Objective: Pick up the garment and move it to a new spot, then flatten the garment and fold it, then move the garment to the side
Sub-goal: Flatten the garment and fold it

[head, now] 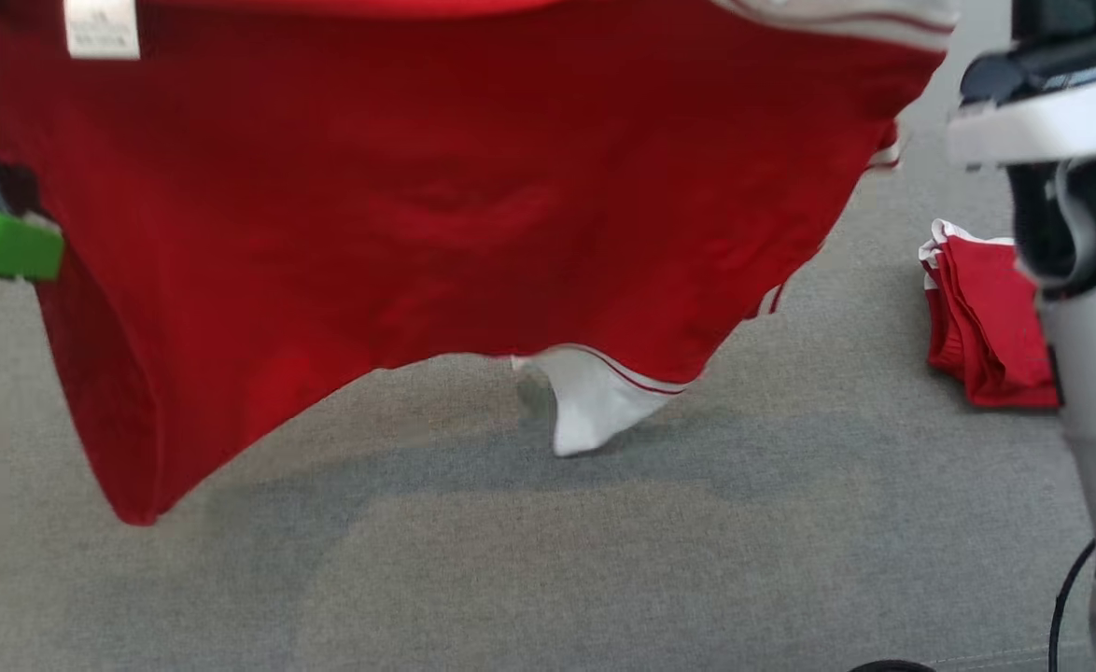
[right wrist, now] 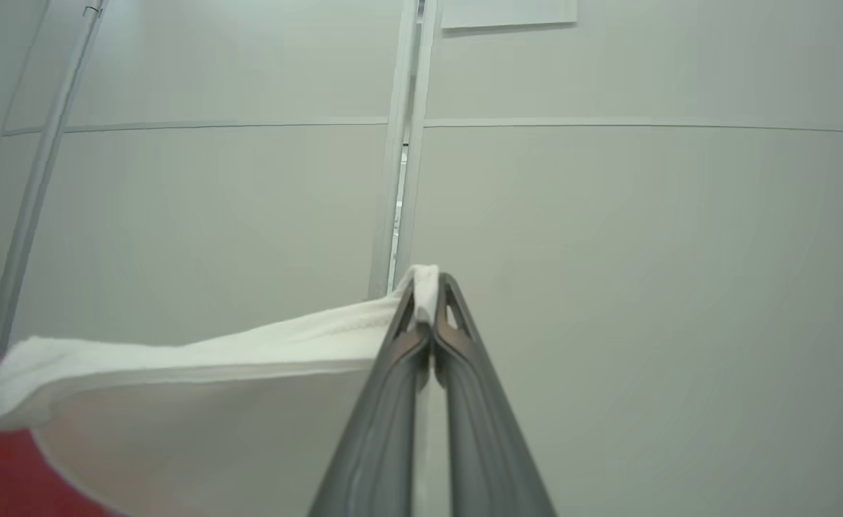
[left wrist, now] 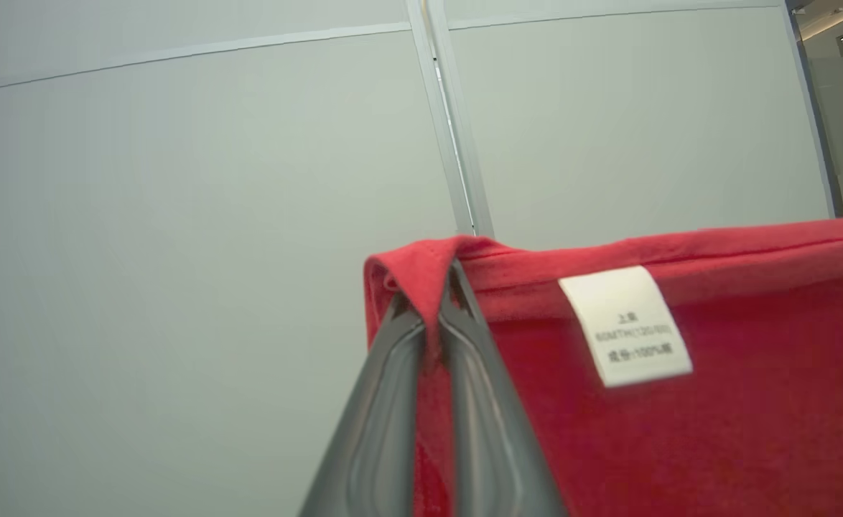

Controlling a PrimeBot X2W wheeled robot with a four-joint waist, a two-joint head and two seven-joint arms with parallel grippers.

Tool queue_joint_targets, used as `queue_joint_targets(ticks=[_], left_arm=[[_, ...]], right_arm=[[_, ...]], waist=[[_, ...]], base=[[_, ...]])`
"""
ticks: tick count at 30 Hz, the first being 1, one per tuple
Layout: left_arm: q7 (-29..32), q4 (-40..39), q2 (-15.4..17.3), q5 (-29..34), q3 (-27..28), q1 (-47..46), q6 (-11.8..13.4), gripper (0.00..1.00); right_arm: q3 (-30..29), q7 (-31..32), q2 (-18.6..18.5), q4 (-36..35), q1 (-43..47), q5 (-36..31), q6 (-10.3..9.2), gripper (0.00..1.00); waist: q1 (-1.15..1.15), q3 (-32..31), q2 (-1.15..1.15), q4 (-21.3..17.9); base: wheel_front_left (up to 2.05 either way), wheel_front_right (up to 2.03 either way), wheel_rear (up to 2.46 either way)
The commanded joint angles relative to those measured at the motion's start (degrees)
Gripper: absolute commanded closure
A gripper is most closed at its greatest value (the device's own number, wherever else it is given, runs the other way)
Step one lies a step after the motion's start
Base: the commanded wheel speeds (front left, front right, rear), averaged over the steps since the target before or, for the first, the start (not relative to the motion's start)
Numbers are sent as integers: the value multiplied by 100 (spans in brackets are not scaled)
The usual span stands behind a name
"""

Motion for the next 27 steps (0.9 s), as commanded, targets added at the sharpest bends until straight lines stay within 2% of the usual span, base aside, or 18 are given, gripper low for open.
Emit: queue_joint_targets(ticks=[1, 5, 7, 8, 12, 17, 23, 27], left_arm=[[110, 73, 117, -22, -43, -403, 13, 100], [435, 373, 297, 55, -351, -1276, 12, 100], [576, 607, 392, 72, -694, -1974, 12, 100], [576, 607, 392, 72, -694, -1974, 12, 100], [495, 1142, 399, 212, -982, -3075, 12, 100], [-44, 2021, 169, 564, -1216, -4565, 13, 100], [-495, 2816, -66, 759, -1205, -5531, 14, 100], [-533, 2971, -110, 720, -1154, -5360, 14, 100]], right_arm=[[104, 108, -149, -34, -411, -33, -11, 100], [401, 464, -348, 170, -1393, -197, -11, 100], [485, 738, -451, 458, -2185, -312, -11, 100], [485, 738, -451, 458, -2185, -312, -11, 100], [568, 926, -635, 1026, -3467, -872, -10, 100], [-105, 678, -613, 1724, -5083, -1612, -11, 100], [-730, 129, -464, 2196, -5903, -2172, -13, 100], [-801, -30, -337, 2510, -5582, -2104, -13, 100]], waist=[[0, 286, 0, -18], [0, 913, 0, -31], [0, 1587, 0, -48], [0, 1587, 0, -48], [0, 2528, 0, -94], [0, 3264, 0, -104], [0, 3457, 0, -172], [0, 3549, 0, -270]], base=[[0, 0, 0], [0, 0, 0], [0, 0, 0], [0, 0, 0], [0, 0, 0], [0, 0, 0], [0, 0, 0], [0, 0, 0]])
